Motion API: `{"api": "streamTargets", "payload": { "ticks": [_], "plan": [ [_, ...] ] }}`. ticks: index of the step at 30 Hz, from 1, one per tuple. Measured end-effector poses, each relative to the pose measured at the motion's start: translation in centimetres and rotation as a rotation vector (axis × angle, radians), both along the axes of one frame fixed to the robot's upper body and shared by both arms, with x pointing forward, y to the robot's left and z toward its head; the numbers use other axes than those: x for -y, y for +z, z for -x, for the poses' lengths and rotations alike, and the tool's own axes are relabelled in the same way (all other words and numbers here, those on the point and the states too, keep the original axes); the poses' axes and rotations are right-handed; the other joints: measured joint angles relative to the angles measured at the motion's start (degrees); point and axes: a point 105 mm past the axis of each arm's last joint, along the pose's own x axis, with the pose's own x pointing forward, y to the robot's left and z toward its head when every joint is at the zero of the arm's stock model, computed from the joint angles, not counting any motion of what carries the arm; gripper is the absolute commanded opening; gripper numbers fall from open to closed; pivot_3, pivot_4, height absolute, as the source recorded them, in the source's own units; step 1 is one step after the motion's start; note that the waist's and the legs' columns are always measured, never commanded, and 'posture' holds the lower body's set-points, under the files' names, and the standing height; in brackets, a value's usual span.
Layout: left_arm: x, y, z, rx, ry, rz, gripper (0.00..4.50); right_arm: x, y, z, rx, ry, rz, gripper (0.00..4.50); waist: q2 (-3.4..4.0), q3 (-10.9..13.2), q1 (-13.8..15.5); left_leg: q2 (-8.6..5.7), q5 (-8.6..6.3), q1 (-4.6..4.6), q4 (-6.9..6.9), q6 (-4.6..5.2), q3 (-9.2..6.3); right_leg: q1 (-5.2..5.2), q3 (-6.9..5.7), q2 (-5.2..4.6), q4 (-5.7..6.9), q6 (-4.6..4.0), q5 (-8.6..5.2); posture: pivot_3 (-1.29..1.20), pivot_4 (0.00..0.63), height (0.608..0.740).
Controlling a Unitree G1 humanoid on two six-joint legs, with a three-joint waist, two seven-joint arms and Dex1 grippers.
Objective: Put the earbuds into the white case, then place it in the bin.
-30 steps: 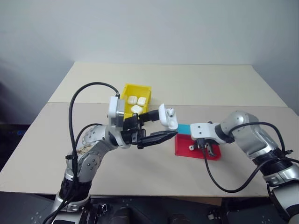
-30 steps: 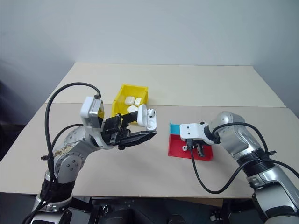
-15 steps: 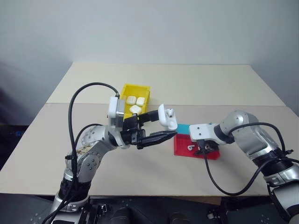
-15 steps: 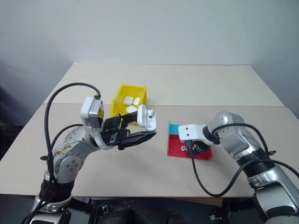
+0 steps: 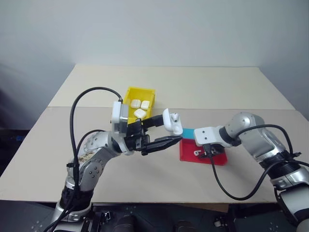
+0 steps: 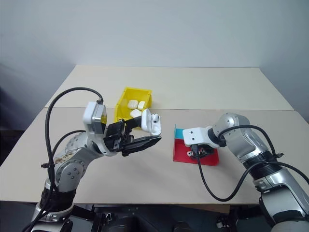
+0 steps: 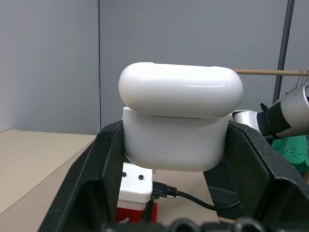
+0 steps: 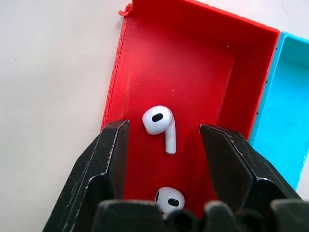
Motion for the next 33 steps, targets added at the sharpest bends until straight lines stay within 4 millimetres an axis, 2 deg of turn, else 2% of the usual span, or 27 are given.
{"api": "streamTargets", "payload": {
  "ticks": [8,11,15,17,23,27,28,30,31,33],
  "plan": [
    [-0.1,-0.1,0.1,-0.007,0.014,-0.002,2.81,-0.3,-0.5,0.0,0.0,0.028,0.011,2.79,0.0,0.0,0.01,0.0,0.0,0.0,0.0,0.0,0.0,0.0,0.0,0.0,0.0,0.0,0.0,0.0,0.15,0.74],
    [-0.1,-0.2,0.1,-0.015,0.019,0.002,2.81,-0.3,-0.6,-0.1,0.004,0.029,0.01,2.23,0.0,0.0,-0.01,0.0,0.0,0.0,0.0,0.0,0.0,0.0,0.0,0.0,0.0,0.0,0.0,0.0,0.15,0.74],
    [-0.2,-0.3,0.0,-0.018,0.026,-0.002,2.81,-0.3,-0.7,0.0,0.006,0.031,0.017,1.07,0.0,0.0,0.0,0.0,0.0,0.0,0.0,0.0,0.0,0.0,0.0,0.0,0.0,0.0,0.0,0.0,0.15,0.74],
    [-0.2,-0.3,0.1,-0.018,0.026,-0.003,2.81,-0.3,-0.7,0.0,0.008,0.033,0.018,0.66,0.0,0.0,0.0,0.0,0.0,0.0,0.0,0.0,0.0,0.01,0.0,0.0,0.0,0.0,0.0,0.0,0.15,0.74],
    [-0.2,0.0,0.4,-0.013,0.011,0.005,2.81,-0.4,-0.7,0.2,-0.004,0.018,0.0,0.66,0.0,0.0,0.01,0.0,0.0,0.0,0.0,0.0,-0.01,0.02,-0.01,0.0,0.0,0.0,0.0,0.0,0.15,0.74],
    [-0.3,0.0,0.4,-0.013,0.01,0.003,2.81,-0.2,-0.6,1.0,-0.051,-0.053,-0.09,0.66,0.0,0.0,0.04,0.0,0.0,0.0,0.0,0.0,-0.01,0.01,-0.01,0.0,0.0,0.0,0.0,0.0,0.15,0.74],
    [-0.3,0.0,0.4,-0.014,0.008,0.005,2.81,-0.3,-0.1,1.2,-0.066,-0.078,-0.143,0.66,0.0,0.0,0.05,0.0,0.0,0.0,0.0,0.0,-0.01,0.01,0.0,0.0,0.0,0.0,0.0,0.0,0.15,0.74],
    [-0.3,0.0,0.4,-0.014,0.005,0.006,2.81,-0.8,2.1,1.6,-0.095,-0.128,-0.313,0.66,0.01,0.01,0.07,0.01,0.0,0.0,0.0,0.0,-0.02,0.01,0.0,-0.01,0.01,0.0,0.0,0.0,0.15,0.74],
    [-0.3,0.1,0.4,-0.014,0.002,0.007,2.81,-1.0,4.5,2.0,-0.1,-0.145,-0.452,0.66,0.01,0.01,0.1,0.01,-0.01,0.0,0.0,0.01,-0.04,0.03,-0.01,0.0,0.0,0.0,0.0,0.0,0.15,0.74],
    [-0.3,0.1,0.5,-0.011,-0.006,0.007,2.81,-1.1,7.2,2.7,-0.112,-0.148,-0.635,0.66,0.01,0.01,0.14,0.01,-0.03,0.0,-0.01,0.03,-0.08,0.07,-0.06,0.0,-0.02,0.0,0.0,0.0,0.15,0.74]
  ]
}}
